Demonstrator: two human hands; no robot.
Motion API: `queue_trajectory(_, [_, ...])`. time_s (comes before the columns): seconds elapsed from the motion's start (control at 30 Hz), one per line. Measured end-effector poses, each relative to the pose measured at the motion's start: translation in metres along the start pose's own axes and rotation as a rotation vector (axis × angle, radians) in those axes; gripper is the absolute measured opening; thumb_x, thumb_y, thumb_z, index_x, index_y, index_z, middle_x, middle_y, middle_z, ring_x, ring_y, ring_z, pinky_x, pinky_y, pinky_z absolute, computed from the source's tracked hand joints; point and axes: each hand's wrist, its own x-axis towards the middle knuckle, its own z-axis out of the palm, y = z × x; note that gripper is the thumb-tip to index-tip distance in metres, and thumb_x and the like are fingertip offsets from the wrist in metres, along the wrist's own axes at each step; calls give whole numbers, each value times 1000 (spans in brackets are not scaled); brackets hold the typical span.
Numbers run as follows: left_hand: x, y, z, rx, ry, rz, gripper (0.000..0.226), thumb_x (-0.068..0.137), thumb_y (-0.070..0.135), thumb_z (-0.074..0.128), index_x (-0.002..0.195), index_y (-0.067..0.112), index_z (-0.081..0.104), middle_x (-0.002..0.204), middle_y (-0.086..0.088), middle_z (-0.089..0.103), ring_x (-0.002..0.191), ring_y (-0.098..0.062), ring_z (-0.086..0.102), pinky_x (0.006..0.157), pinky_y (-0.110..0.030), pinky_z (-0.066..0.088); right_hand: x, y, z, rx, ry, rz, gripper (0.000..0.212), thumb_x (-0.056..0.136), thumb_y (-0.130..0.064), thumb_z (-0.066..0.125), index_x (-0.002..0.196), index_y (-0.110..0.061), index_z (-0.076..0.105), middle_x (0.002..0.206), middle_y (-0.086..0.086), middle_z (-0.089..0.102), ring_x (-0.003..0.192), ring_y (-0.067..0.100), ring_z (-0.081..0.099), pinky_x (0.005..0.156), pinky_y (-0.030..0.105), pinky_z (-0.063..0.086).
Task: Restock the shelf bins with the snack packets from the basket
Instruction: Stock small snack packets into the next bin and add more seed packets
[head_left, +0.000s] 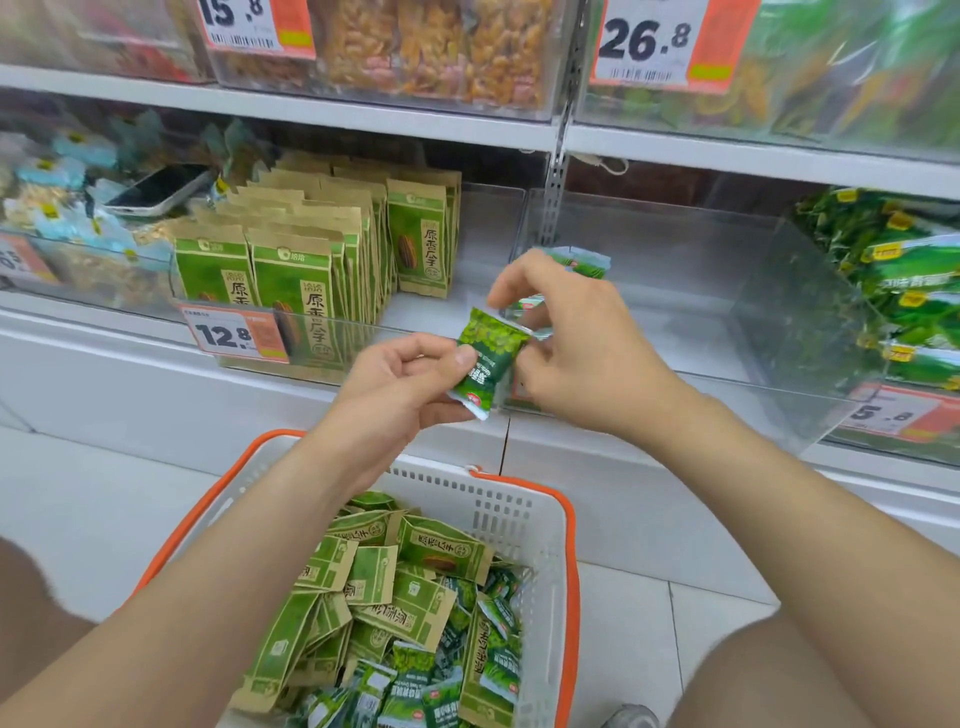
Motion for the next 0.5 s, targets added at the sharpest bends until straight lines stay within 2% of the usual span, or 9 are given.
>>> queue_trajectory(0.03, [1, 2, 2, -31, 43, 33, 25, 82, 15, 75, 103, 5, 65, 81, -9, 75, 69, -17, 71, 62, -27, 61, 2, -2, -6, 147, 48, 129, 41, 77, 3, 55, 109, -22, 62, 100, -7, 70, 87, 12, 70, 76, 31, 58])
queue_trajectory(0.1, [4, 3, 6, -52, 81, 70, 35, 77, 14, 80, 107, 5, 65, 90, -16, 76, 78, -24, 74, 67, -30, 62, 5, -2, -15, 393, 0, 329, 32, 86, -4, 64, 113, -21, 65, 91, 1, 76, 77, 22, 77, 75, 42, 65])
queue_trajectory(0.2, [4, 3, 13, -27, 88, 111, 39, 79, 10, 81, 114, 0, 66, 101, -23, 76, 88, -28, 77, 73, -31, 63, 5, 4, -16, 383, -118, 341, 24, 87, -20, 81, 109, -18, 72, 82, 7, 79, 73, 28, 78, 74, 50, 65])
queue_trajectory(0.27, [5, 3, 16, 5, 70, 144, 37, 84, 5, 79, 118, -2, 67, 106, -21, 77, 91, -28, 78, 76, -31, 63, 5, 4, -13, 421, -100, 360, 20, 89, -18, 82, 106, -12, 73, 82, 10, 79, 75, 32, 78, 73, 52, 65])
queue_trajectory(0.33, [8, 3, 18, 30, 41, 191, 43, 81, 6, 81, 122, 1, 68, 111, -17, 78, 96, -29, 77, 81, -33, 62, 8, 3, -15, 517, -51, 432, 19, 89, -9, 80, 105, -5, 70, 86, 16, 79, 77, 34, 78, 73, 49, 65])
queue_trajectory(0.4, [12, 4, 21, 23, 58, 224, 50, 75, 10, 84, 122, 6, 68, 111, -16, 78, 94, -26, 76, 81, -31, 60, 11, 2, -21, 602, -34, 491, 24, 87, -1, 78, 106, -6, 65, 88, 18, 78, 77, 34, 78, 72, 44, 66])
queue_trajectory(0.47, [17, 7, 25, 42, 99, 251, 46, 75, 13, 85, 118, 7, 69, 105, -16, 78, 86, -20, 74, 75, -26, 58, 13, 4, -29, 497, -115, 437, 25, 86, -8, 78, 108, -15, 68, 84, 14, 77, 71, 28, 75, 64, 37, 63])
queue_trajectory(0.5, [19, 9, 27, 95, 110, 278, 39, 79, 13, 85, 115, 8, 71, 102, -15, 79, 83, -17, 73, 72, -25, 57, 12, 3, -33, 424, -177, 406, 22, 86, -15, 80, 106, -21, 72, 79, 10, 75, 66, 22, 69, 59, 32, 56])
